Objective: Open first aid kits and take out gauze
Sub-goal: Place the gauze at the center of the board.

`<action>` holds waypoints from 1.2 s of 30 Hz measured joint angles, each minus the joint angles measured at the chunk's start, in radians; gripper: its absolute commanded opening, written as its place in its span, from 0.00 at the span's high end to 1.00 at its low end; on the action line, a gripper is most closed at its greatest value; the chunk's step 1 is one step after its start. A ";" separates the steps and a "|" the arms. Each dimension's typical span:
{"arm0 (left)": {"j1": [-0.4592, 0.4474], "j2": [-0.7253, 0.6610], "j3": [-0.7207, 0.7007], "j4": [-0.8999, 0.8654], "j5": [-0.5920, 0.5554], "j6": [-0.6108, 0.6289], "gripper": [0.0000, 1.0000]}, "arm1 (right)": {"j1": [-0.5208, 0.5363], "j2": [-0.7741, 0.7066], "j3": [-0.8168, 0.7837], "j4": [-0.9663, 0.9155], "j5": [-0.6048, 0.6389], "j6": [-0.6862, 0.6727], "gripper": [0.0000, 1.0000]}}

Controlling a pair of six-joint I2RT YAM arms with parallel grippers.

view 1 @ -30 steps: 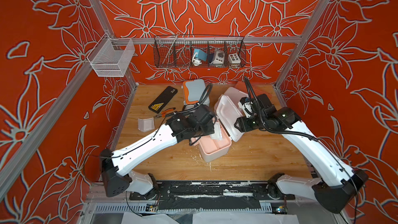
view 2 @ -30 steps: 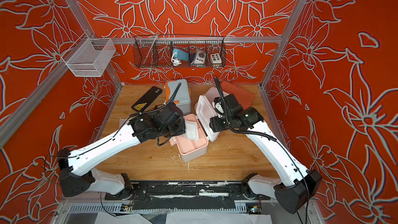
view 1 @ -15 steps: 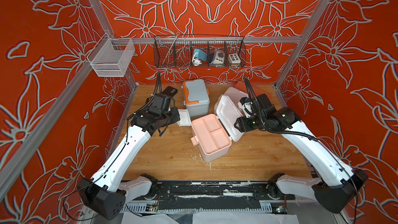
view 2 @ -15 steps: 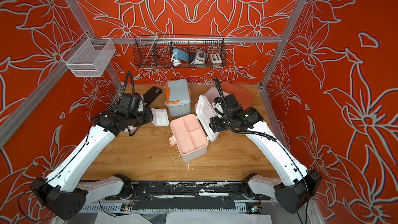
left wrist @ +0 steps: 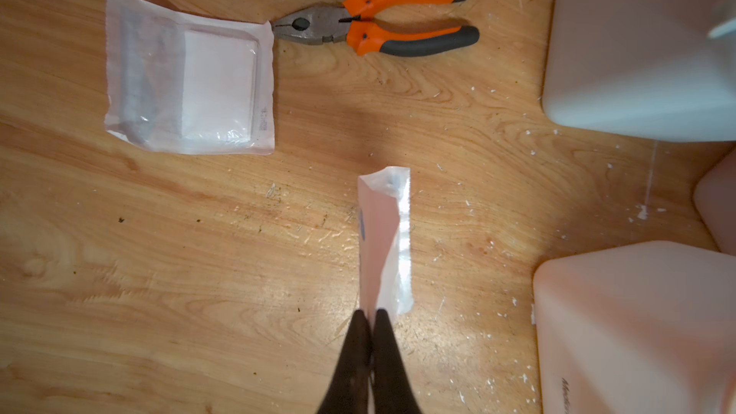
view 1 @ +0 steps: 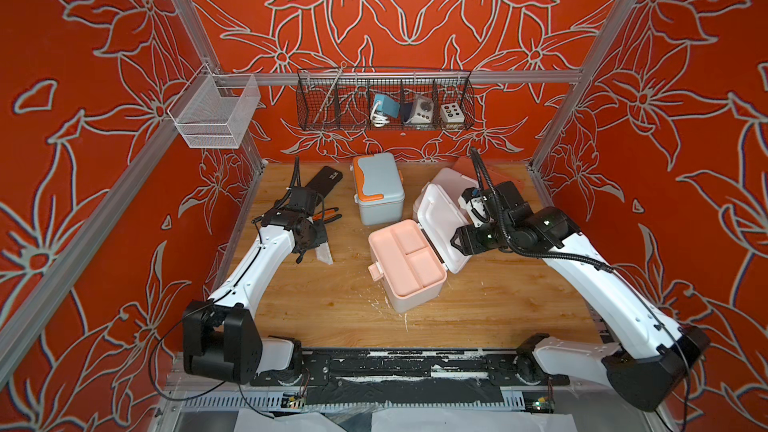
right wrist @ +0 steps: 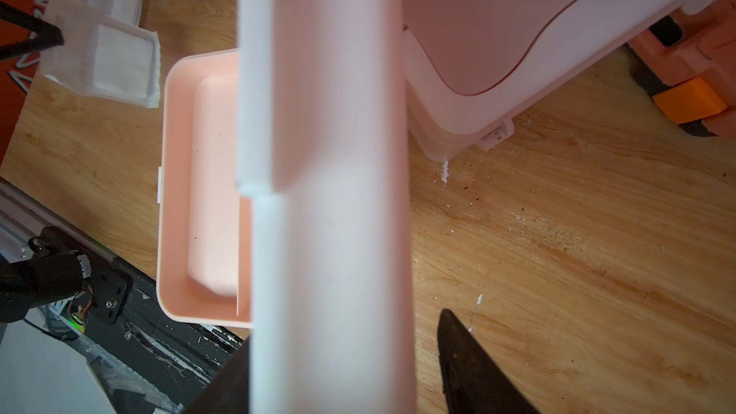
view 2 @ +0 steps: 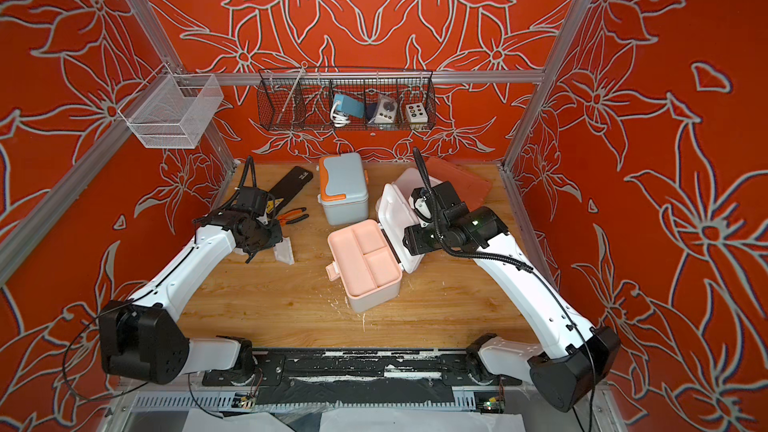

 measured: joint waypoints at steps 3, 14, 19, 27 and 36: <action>0.006 0.058 0.016 0.008 -0.016 0.011 1.00 | -0.002 0.000 -0.001 0.002 -0.008 0.000 0.37; 0.034 0.191 0.080 0.038 -0.071 0.047 1.00 | -0.004 0.000 -0.008 0.011 -0.027 0.001 0.37; 0.044 0.257 0.109 0.047 -0.088 0.055 1.00 | -0.004 0.000 -0.008 0.014 -0.033 0.001 0.37; 0.073 0.342 0.139 0.066 -0.120 0.071 1.00 | -0.004 0.000 -0.008 0.013 -0.033 0.000 0.37; 0.092 0.378 0.155 0.083 -0.137 0.092 1.00 | -0.004 0.000 -0.008 0.013 -0.033 0.000 0.37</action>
